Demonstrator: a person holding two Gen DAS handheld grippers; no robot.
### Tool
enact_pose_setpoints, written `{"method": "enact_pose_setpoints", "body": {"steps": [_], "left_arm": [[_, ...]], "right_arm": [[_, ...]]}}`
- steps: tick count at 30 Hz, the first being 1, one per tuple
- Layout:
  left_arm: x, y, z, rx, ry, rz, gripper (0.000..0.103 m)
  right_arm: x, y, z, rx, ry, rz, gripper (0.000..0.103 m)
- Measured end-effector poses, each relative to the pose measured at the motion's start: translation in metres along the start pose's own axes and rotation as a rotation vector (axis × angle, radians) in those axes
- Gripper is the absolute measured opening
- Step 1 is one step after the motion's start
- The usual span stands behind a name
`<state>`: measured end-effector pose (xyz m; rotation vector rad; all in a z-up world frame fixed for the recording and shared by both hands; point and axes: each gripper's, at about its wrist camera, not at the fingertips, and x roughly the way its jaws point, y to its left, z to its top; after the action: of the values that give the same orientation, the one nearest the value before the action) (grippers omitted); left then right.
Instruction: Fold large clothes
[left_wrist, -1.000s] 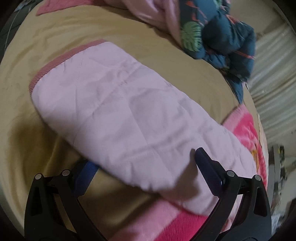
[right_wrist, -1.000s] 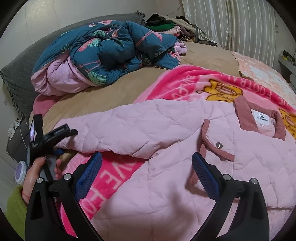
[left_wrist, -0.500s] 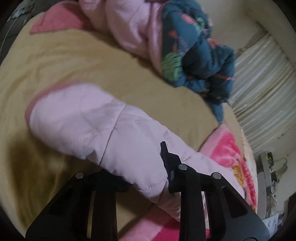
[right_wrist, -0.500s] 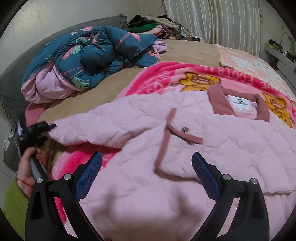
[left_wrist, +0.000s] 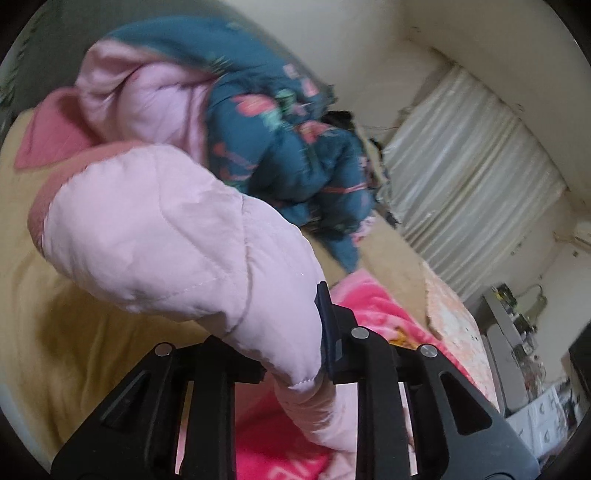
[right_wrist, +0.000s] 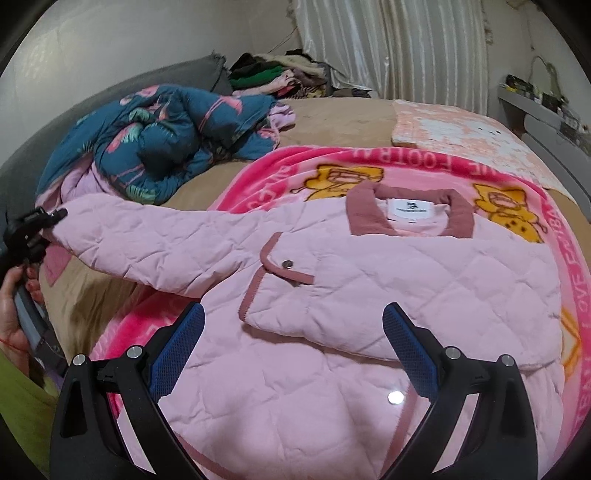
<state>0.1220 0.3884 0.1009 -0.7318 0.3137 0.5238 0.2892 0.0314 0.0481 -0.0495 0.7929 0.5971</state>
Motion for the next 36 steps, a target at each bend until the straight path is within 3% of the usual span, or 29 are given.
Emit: {"method": "enact_pose_setpoints", "body": {"steps": [13,19,28,36], "left_arm": [[-0.027,-0.139,-0.019,0.242,-0.009,-0.156,0.010],[-0.027,-0.184,-0.035,0.313,0.001,-0.207,0.009],[-0.020,-0.258,-0.085,0.452,0.053,-0.313,0.009],[-0.009,-0.288,-0.143,0.549,0.113,-0.379,0.009]], "right_arm": [[-0.047,-0.055,-0.018,0.100,-0.072,-0.006,0.097],[-0.066,-0.090,-0.025,0.158,-0.101,-0.024,0.097],[-0.092,-0.135,-0.040,0.242,-0.150,-0.038,0.097],[-0.098,-0.163,-0.062,0.294,-0.144,-0.057,0.097]]}}
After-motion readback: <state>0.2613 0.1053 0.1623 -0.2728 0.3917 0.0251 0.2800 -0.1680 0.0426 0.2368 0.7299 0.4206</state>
